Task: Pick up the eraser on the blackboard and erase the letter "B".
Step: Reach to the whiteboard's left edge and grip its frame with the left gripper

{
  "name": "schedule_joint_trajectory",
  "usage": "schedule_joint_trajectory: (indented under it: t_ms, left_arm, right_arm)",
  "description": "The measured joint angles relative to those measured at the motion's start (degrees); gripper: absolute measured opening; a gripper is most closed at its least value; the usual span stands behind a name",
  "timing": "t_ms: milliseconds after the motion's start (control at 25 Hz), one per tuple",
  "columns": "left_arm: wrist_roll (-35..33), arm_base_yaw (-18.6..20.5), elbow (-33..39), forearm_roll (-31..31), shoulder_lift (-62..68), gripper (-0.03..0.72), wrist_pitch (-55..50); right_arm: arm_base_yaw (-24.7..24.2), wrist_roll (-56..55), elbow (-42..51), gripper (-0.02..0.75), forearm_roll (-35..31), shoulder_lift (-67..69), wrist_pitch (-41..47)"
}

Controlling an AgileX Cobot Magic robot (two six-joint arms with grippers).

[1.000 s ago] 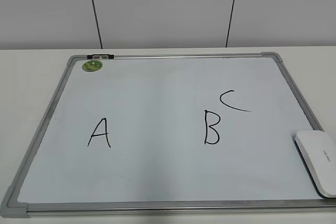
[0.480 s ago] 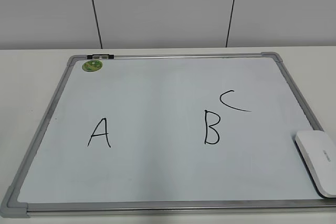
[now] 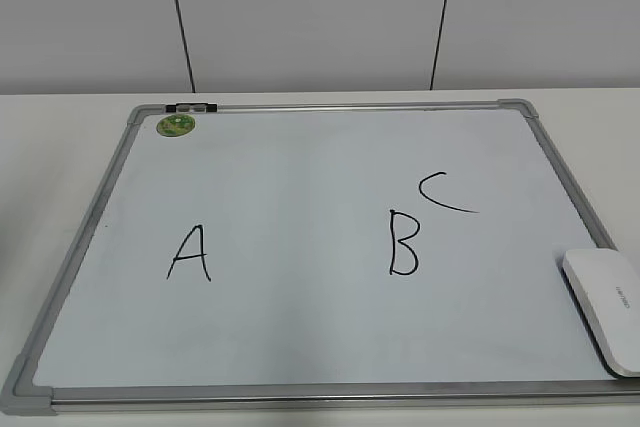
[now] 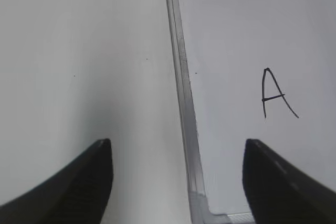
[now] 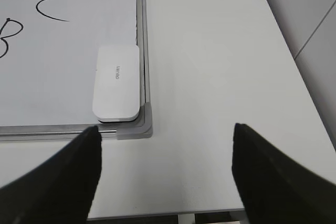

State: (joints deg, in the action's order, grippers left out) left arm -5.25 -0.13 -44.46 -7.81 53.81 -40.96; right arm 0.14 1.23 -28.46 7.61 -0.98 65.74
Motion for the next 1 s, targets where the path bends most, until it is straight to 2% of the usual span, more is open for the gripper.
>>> schedule_joint_trajectory:
  t_ms: [320, 560, 1000]
  left_arm:
    - [-1.0, -0.1, -14.2, -0.8, 25.4, 0.533, -0.3]
    - [-2.5, -3.0, -22.4, -1.2, 39.0, 0.513, -1.4]
    - [-2.8, -3.5, -29.9, -1.6, 52.6, 0.446, -3.6]
  right_arm:
    - [0.0, 0.0, 0.0, 0.573, 0.0, 0.0, 0.0]
    - [0.0, 0.0, 0.0, 0.573, 0.0, 0.0, 0.0]
    - [0.0, 0.0, 0.0, 0.573, 0.0, 0.0, 0.0]
